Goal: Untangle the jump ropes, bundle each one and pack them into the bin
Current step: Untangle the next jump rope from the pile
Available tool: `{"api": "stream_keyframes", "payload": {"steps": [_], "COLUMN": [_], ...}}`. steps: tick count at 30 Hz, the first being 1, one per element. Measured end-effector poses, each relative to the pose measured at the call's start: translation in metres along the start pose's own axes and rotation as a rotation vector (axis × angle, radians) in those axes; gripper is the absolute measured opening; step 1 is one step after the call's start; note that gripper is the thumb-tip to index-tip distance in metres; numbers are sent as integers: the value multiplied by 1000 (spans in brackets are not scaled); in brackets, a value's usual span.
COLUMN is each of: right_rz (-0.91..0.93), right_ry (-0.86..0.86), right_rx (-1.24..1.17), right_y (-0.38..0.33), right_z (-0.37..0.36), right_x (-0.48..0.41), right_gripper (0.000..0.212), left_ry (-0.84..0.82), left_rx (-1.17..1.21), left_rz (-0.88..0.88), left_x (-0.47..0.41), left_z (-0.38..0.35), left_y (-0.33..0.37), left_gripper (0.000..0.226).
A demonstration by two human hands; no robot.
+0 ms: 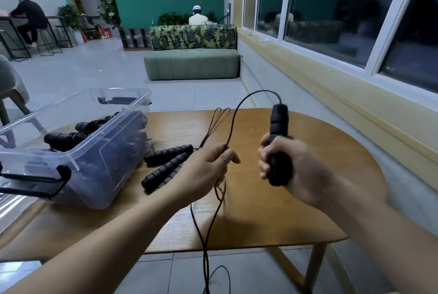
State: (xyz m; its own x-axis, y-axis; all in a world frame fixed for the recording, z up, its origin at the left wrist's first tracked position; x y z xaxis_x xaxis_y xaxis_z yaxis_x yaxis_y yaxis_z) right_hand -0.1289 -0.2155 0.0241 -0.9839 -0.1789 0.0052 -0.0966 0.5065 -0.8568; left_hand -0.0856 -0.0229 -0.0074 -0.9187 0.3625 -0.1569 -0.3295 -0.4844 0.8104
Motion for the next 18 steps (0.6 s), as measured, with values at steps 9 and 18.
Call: {"api": "stream_keyframes", "payload": {"steps": [9, 18], "right_rz": [10, 123], "right_ry": [152, 433], "right_rx": [305, -39], "right_y": [31, -23], "right_z": [3, 54], "right_x": [-6, -20], "right_gripper": [20, 16], "left_ry": [-167, -166], "left_rx": [-456, -362], "left_rz": [-152, -80], "left_x": [12, 11], "left_z": [-28, -14], "left_y": [11, 0], "left_gripper": [23, 34]}}
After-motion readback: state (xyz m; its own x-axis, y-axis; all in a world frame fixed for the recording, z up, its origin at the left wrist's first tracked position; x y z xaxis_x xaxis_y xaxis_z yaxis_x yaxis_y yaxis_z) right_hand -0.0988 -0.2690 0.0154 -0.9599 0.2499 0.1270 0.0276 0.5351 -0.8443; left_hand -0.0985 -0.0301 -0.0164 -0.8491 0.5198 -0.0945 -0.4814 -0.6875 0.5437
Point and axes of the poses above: each hand's wrist, its own x-axis away from the middle knuckle, its own z-axis out of the back of the hand, y = z × x, the point moved 4 cm from there along -x, towards the middle knuckle, and after that the axes turned 14 degrees about -x, right-handed, at the moved point
